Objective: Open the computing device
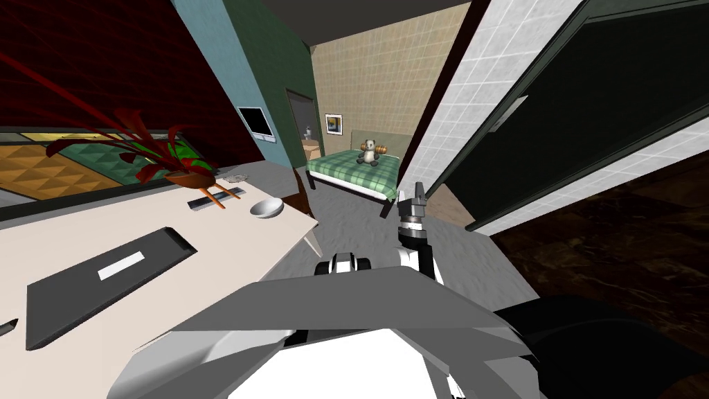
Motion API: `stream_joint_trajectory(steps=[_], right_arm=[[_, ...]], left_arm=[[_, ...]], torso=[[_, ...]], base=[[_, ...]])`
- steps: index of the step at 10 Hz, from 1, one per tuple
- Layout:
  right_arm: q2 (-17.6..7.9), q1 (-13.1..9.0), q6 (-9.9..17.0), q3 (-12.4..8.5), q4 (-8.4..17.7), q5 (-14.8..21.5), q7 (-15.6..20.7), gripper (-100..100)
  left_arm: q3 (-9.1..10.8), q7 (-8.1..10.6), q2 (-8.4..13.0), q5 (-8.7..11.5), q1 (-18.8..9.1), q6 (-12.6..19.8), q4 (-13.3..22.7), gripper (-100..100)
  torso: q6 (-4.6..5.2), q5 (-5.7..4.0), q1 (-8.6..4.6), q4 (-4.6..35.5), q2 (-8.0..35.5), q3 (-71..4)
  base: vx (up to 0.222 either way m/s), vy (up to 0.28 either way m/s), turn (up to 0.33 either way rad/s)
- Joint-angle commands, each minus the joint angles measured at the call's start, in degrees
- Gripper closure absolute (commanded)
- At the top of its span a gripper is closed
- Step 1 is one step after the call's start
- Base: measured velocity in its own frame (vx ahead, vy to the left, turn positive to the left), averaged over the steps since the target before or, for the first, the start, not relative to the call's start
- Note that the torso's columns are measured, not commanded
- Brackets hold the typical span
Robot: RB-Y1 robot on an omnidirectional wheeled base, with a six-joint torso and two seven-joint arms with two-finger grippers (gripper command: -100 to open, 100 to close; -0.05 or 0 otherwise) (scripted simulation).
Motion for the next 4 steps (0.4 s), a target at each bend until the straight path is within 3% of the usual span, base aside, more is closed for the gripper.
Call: stream_joint_trajectory(steps=[1,4], right_arm=[[0.0,0.0,0.0,0.0,0.0,0.0,0.0,0],[0.0,0.0,0.0,0.0,0.0,0.0,0.0,0]], left_arm=[[0.0,0.0,0.0,0.0,0.0,0.0,0.0,0],[0.0,0.0,0.0,0.0,0.0,0.0,0.0,0]], torso=[[0.0,-0.01,-0.01,0.0,0.0,0.0],[0.0,-0.01,-0.02,0.0,0.0,0.0]], base=[[0.0,0.0,0.0],[0.0,0.0,0.0]])
